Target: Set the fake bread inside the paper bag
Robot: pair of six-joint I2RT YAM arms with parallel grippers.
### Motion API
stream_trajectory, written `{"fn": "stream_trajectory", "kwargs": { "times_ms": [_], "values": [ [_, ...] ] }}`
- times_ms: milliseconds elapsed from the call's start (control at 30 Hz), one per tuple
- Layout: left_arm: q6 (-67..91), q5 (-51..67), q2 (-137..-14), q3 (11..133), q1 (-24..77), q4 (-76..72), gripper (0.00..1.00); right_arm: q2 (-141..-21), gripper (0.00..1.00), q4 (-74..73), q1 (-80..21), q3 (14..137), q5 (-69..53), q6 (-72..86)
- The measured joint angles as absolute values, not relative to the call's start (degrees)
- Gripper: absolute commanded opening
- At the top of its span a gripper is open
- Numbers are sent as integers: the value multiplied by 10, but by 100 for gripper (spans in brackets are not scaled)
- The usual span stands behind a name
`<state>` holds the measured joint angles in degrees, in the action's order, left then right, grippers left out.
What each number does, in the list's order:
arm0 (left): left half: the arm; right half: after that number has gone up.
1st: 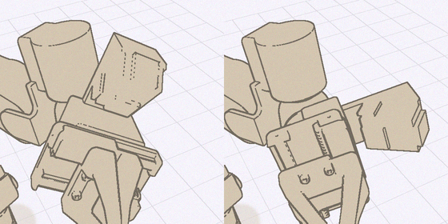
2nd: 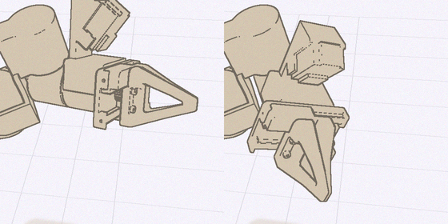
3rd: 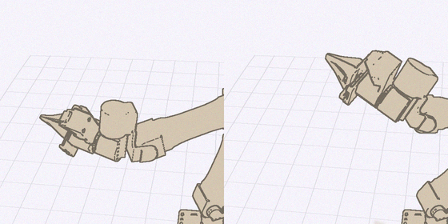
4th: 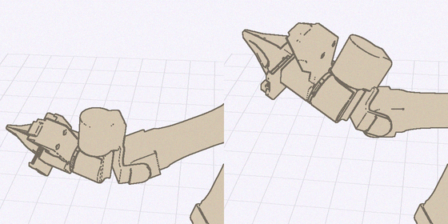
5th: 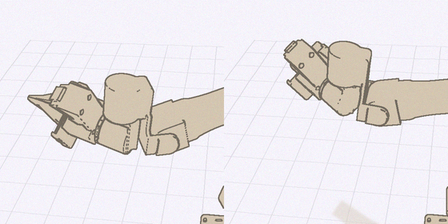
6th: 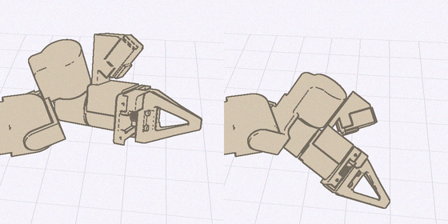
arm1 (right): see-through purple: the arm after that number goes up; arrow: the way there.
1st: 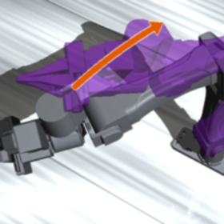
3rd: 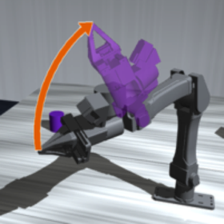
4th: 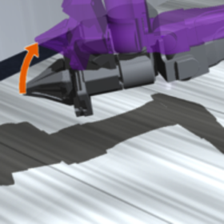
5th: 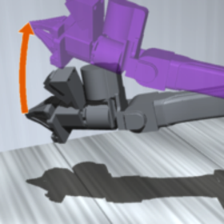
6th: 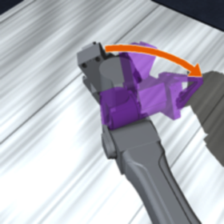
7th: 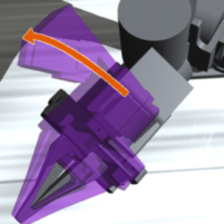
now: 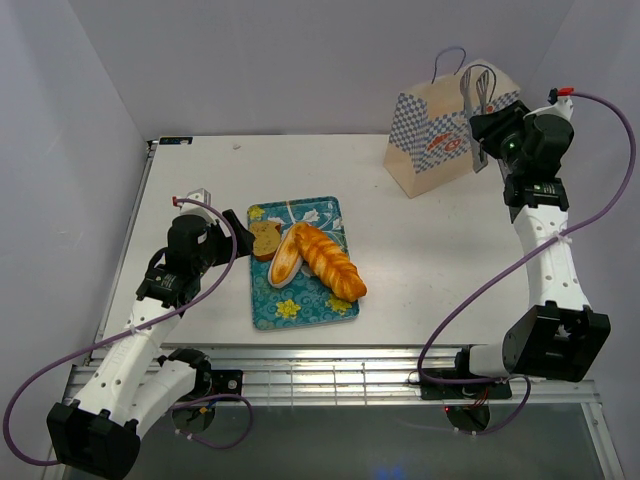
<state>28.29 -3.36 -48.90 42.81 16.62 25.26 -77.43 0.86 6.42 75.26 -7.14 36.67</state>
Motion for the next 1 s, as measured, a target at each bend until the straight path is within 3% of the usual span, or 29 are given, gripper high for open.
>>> {"fn": "stream_trajectory", "kwargs": {
  "times_ms": [633,1000],
  "values": [
    [283,-35,-489,428,166,253,93,-789,43,5,55,842,-279,340],
    [283,-52,-490,428,167,253,93,-632,44,-1,6,700,-326,284]
  ]
}}
